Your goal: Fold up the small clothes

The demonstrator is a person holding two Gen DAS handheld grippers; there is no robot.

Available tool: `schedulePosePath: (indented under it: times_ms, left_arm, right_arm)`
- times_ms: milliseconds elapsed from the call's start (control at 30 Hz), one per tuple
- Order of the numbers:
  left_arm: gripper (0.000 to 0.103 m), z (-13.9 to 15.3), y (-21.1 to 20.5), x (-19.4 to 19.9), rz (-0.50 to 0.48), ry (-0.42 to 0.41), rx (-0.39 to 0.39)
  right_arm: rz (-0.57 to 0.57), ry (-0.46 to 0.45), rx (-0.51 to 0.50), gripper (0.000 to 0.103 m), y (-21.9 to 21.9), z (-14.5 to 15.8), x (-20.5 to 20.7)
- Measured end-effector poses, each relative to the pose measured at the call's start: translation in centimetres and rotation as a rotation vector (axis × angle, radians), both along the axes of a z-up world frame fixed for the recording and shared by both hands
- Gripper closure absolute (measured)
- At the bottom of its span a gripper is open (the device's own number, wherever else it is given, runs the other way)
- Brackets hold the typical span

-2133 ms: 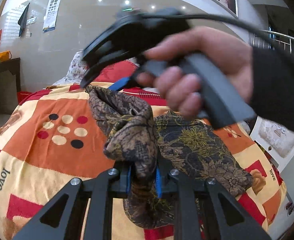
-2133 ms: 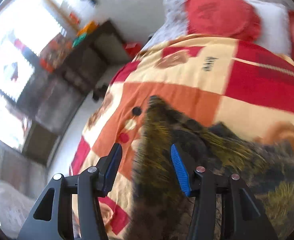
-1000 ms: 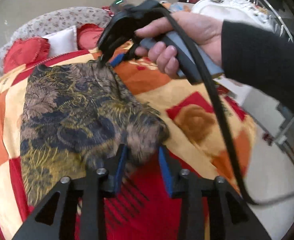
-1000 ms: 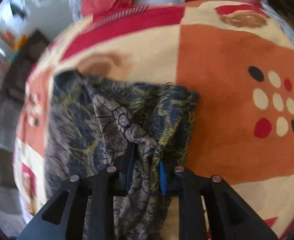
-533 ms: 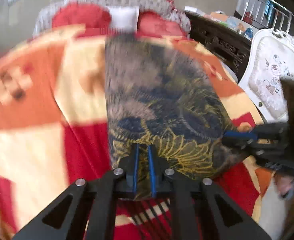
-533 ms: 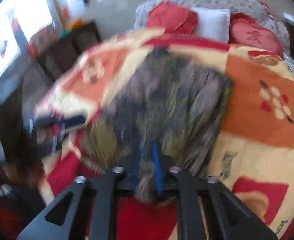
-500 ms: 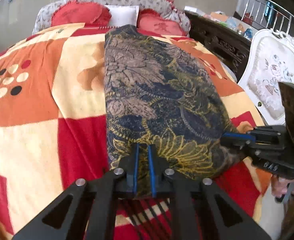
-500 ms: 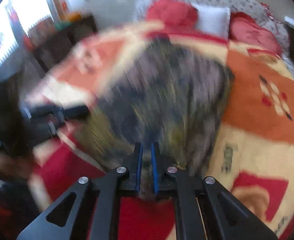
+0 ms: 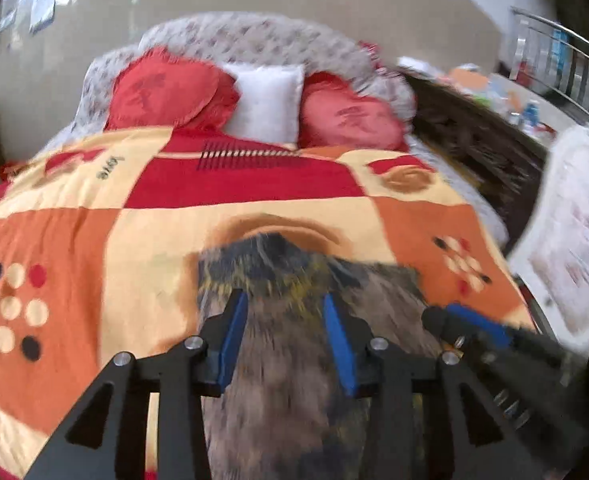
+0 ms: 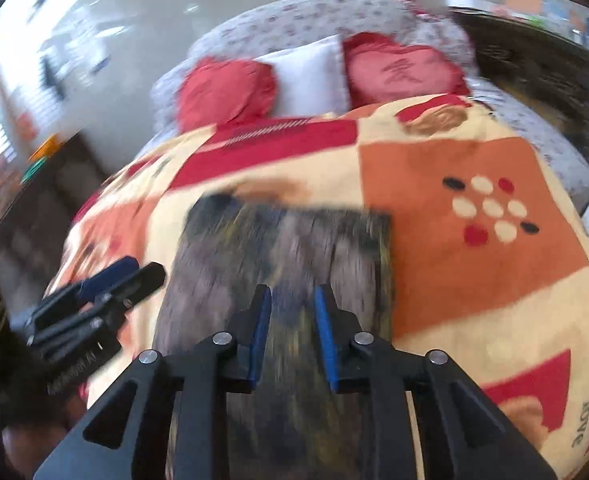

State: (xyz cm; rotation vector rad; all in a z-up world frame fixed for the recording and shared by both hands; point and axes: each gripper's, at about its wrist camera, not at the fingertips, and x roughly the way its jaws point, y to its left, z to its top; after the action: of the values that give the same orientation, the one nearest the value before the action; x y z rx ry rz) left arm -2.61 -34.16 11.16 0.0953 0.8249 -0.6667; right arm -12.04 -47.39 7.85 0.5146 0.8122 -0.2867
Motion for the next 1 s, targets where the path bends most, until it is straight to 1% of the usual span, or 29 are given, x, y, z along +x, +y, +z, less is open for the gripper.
schedulePosePath:
  times_ms: [33,100,133,167,200,233,267,467,600,633,667,700,733,767,800,833,867,900,933,967,1000]
  left_arm:
    - [0.061,-1.3,-1.0,1.8,0.019,0.04,0.03]
    - [0.061,-4.0,-2.3,3.3,0.041,0.069,0.109]
    - [0.06,-6.3,-2.7,3.8,0.028,0.092,0.131]
    - [0.06,-7.0,-2.4,3.3,0.028,0.054,0.109]
    - [0.06,-7.3,-2.2,2.8,0.032,0.011,0.104]
    - [0.06,-7.6,-2.5,2.2,0.041,-0.032,0.12]
    - [0.06,-7.7,-2.7,2.1,0.047,-0.042,0.131]
    - [0.059,-8.0,-2.9,2.1,0.054,-0.047,0.131]
    - [0.059,-7.9,-3.1,2.0,0.053,-0.061,0.161]
    - [0.058,-7.6,-3.5,2.0,0.049,-0.062,0.179]
    - [0.057,-7.4,-3.7,2.2,0.036,-0.045,0.21]
    - [0.056,-7.0,-4.1,2.4,0.016,-0.02,0.238]
    - [0.055,-6.1,-4.1,2.8,-0.024,0.037,0.277]
    - [0.055,-5.0,-3.4,2.8,-0.036,0.082,0.261]
    - [0.055,-4.0,-2.6,2.6,-0.041,0.097,0.225]
    - [0.048,-2.2,-0.6,1.9,-0.045,0.082,0.155]
    - [0.031,-1.4,0.6,1.3,-0.037,0.058,0.129]
    - [0.024,-0.6,2.1,0.3,-0.019,0.024,0.113]
    - [0.02,-0.2,3.8,-1.2,-0.008,-0.012,0.1]
    - [0.021,-0.2,4.6,-2.0,-0.011,-0.018,0.092]
    - [0.021,-0.4,5.5,-3.2,-0.023,-0.007,0.078]
  right_arm:
    - [-0.025,0.025,0.004,0.07,-0.2,-0.8,1.0]
    - [-0.053,0.087,0.018,0.07,-1.2,-3.4,2.9]
    - [-0.065,0.129,-0.008,0.07,-1.4,-5.6,3.9]
    - [-0.055,0.128,-0.036,0.07,-1.3,-7.0,4.1]
    - [-0.04,0.106,-0.069,0.07,-1.1,-7.9,3.7]
    - [-0.035,0.079,-0.078,0.07,-1.0,-8.3,3.5]
    - [-0.037,0.066,-0.066,0.069,-1.3,-8.2,3.4]
    - [-0.031,0.019,0.028,0.068,-2.8,-9.0,3.0]
    - [-0.032,0.009,0.045,0.068,-2.7,-9.3,2.6]
    - [-0.032,0.013,0.04,0.068,-2.7,-9.3,2.7]
    - [-0.032,0.022,0.031,0.068,-2.6,-9.2,2.7]
    - [-0.026,0.038,0.021,0.066,-2.4,-9.0,3.0]
    - [-0.018,0.063,0.015,0.064,-2.4,-8.8,3.2]
    - [-0.001,0.091,0.021,0.063,-2.4,-8.5,3.5]
    - [0.058,0.153,0.019,0.063,-2.5,-7.5,3.7]
    - [0.062,0.16,0.001,0.063,-2.6,-6.1,3.2]
    - [0.05,0.131,-0.013,0.063,-2.6,-4.8,2.2]
    - [0.039,0.084,-0.042,0.063,-2.3,-3.1,0.7]
    - [0.037,0.039,-0.077,0.063,-1.8,-1.5,-1.0]
    - [0.041,0.007,-0.087,0.062,-1.2,-0.5,-2.6]
    - [0.05,-0.006,-0.077,0.061,-0.3,0.1,-4.4]
